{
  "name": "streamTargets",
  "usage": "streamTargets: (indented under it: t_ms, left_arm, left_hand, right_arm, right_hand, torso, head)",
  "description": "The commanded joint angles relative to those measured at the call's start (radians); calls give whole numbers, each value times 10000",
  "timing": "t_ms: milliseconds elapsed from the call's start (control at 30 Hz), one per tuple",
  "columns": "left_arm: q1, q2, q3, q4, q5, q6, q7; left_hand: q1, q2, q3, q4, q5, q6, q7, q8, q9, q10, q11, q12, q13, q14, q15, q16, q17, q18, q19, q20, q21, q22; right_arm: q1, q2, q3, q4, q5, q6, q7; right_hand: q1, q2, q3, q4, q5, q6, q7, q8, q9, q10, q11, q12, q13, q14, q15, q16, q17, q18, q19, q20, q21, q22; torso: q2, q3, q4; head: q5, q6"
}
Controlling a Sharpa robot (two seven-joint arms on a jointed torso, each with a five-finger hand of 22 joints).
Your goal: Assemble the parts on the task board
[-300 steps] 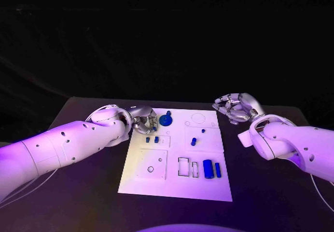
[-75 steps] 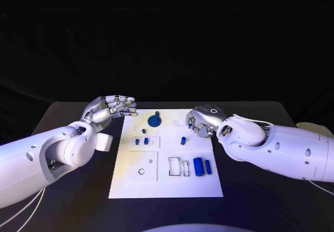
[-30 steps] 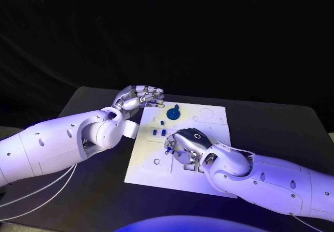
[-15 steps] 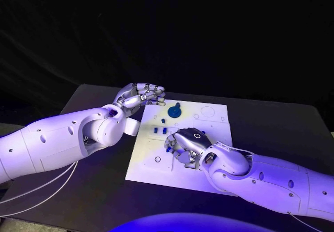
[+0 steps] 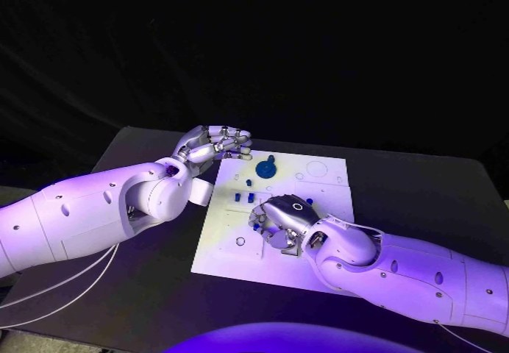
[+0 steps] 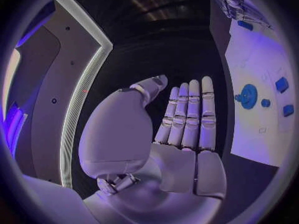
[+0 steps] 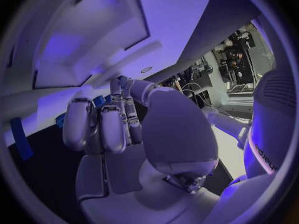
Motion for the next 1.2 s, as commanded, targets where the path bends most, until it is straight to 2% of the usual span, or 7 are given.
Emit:
streamTargets:
  t_ms: [33, 333, 467, 633, 833, 1033, 1200]
  left_arm:
    - [5, 9, 9, 17, -12, 53, 21]
    - [5, 13, 9, 6, -12, 59, 10]
    - [5, 3, 9, 6, -12, 66, -5]
    - [5, -10, 9, -2, -12, 78, -22]
    - [5, -22, 9, -16, -12, 96, -43]
    - [4, -32, 8, -35, -12, 122, -62]
    - [3, -31, 7, -53, -12, 152, -66]
  left_hand:
    - [80, 12, -12, -35, 24, -10, 63, -28, -15, -14, 65, -44, 13, 5, 44, -66, 15, 8, 70, 24, -44, -9]
    - [83, 17, -14, -38, 24, -9, 65, -35, -17, -15, 68, -55, 16, 4, 49, -86, 23, 8, 71, 29, -63, -21]
    - [93, 28, -8, -44, 27, -8, 66, -38, -17, -14, 67, -59, 17, 5, 50, -95, 27, 10, 74, 30, -71, -26]
    - [93, 28, -8, -44, 27, -8, 66, -38, -17, -14, 67, -59, 17, 5, 50, -95, 27, 10, 74, 30, -71, -26]
    - [99, 35, -5, -46, 27, -7, 67, -40, -17, -14, 68, -62, 18, 5, 50, -100, 29, 11, 75, 30, -76, -28]
    - [99, 35, -6, -47, 25, -9, 68, -42, -18, -16, 69, -65, 18, 4, 51, -105, 31, 10, 75, 31, -80, -31]
    - [99, 35, -7, -48, 23, -10, 70, -45, -19, -17, 71, -69, 18, 4, 52, -110, 33, 10, 75, 32, -84, -33]
  right_arm:
    - [-26, 36, -24, -3, -155, 610, -16]
    - [-26, 27, -37, 16, -100, 543, 0]
    - [-25, -50, -39, 15, -38, 162, -70]
    - [-13, -260, -30, 164, 114, -368, -71]
    - [84, -615, 27, 528, 274, -651, -37]
    - [384, -1240, 133, 1093, 578, -657, -55]
    - [891, -1921, 217, 1426, 1197, 43, -128]
  right_hand:
    - [-216, 12, -85, 10, -45, 15, 33, -23, 30, 63, -199, -35, 17, 208, -34, -53, -41, -89, -20, 34, -97, 750]
    - [-526, -127, -258, 67, 105, -318, 134, -261, -11, -233, -82, -259, -24, 199, 59, -62, -80, -36, -178, 105, -359, 624]
    - [-748, -332, -334, 103, 92, -902, 344, -673, -155, -465, 81, -360, -49, 139, 194, -136, -222, 26, -368, 210, -679, 461]
    - [-918, -565, -438, 139, 73, -1267, 449, -971, -253, -929, 231, -508, -136, -16, 321, -352, -595, 128, -654, 327, -1166, 198]
    - [-951, -627, -479, 147, 78, -1287, 448, -1019, -259, -1069, 256, -527, -165, -53, 346, -400, -685, 159, -727, 363, -1302, 126]
    - [-946, -611, -479, 155, 100, -1216, 440, -998, -244, -1091, 253, -511, -170, -44, 348, -378, -648, 155, -710, 375, -1282, 141]
    - [-954, -606, -488, 170, 123, -1167, 424, -991, -233, -1083, 243, -479, -173, -5, 340, -317, -555, 148, -672, 380, -1236, 170]
  torso:
    - [-3, -3, 0]
    - [-4, 2, -2]
    - [-4, 4, 2]
    - [-8, 6, -1]
    - [-14, 9, -5]
    - [-15, 12, -18]
    - [-21, 0, -31]
  head:
    - [-11, -14]
    - [-18, -17]
    - [-18, -7]
    - [-32, 25]
    - [-78, 75]
    - [-132, 128]
    - [-226, 197]
